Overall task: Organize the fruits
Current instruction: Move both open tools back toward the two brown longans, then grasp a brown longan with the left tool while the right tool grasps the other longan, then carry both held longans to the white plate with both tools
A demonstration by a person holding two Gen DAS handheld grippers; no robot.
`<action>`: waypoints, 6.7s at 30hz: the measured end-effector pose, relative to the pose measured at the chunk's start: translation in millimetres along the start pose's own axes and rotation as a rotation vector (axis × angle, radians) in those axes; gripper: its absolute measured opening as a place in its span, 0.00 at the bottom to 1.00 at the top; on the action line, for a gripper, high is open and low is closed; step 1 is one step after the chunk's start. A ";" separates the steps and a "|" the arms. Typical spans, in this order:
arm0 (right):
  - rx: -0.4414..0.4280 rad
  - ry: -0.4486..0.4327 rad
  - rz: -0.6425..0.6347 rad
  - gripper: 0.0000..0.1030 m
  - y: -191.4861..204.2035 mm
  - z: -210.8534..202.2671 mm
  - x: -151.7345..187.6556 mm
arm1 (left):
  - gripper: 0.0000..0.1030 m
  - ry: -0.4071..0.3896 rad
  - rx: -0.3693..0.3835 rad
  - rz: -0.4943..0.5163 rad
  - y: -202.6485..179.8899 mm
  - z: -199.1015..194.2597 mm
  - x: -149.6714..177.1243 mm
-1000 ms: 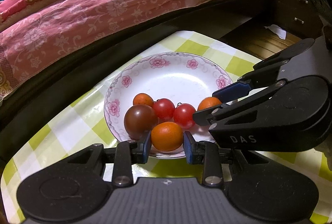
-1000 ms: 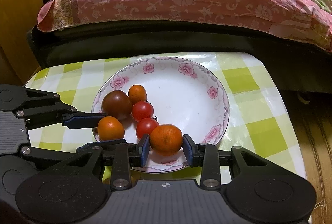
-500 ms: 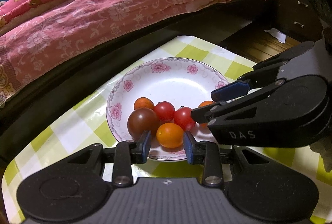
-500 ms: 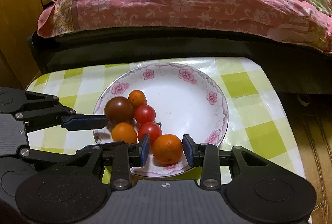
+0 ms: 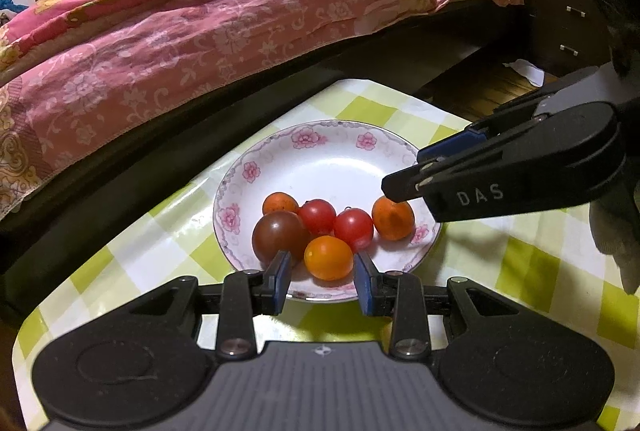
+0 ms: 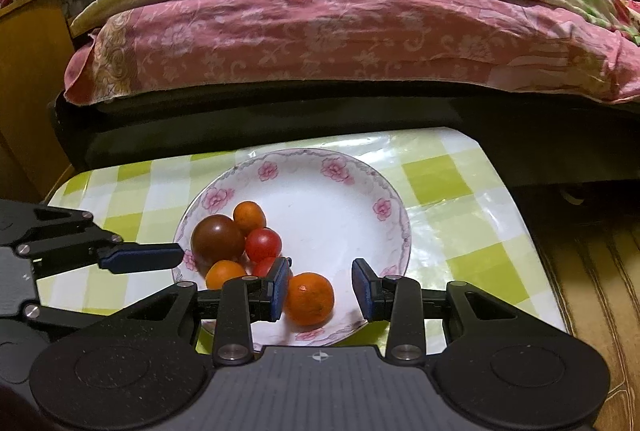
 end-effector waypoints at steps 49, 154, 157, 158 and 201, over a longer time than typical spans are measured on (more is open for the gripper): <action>-0.082 0.170 -0.016 0.32 9.1 -17.2 55.0 | 0.32 0.114 0.096 0.098 -41.3 0.9 48.0; -0.103 0.138 -0.095 0.22 34.9 -22.9 39.9 | 0.32 0.028 0.084 0.037 -18.6 -22.0 17.2; -0.095 0.123 -0.091 0.22 33.3 -22.3 33.5 | 0.32 0.020 0.075 0.034 -17.2 -20.2 12.7; -0.092 0.119 -0.088 0.22 32.4 -22.1 32.4 | 0.32 0.020 0.074 0.033 -16.9 -19.5 11.5; -0.038 0.107 -0.038 0.22 16.1 12.8 19.5 | 0.32 0.025 0.033 0.011 -14.3 17.6 1.5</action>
Point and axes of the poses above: each gripper's, at about its wrist camera, not at the fingertips, and z roughly the way its jaws point, y to its left, x to its underside, the point moved 8 cm from there along z, roughly the way its jaws point, and after that the axes turned 1 degree about -x, right-handed, at the moved point
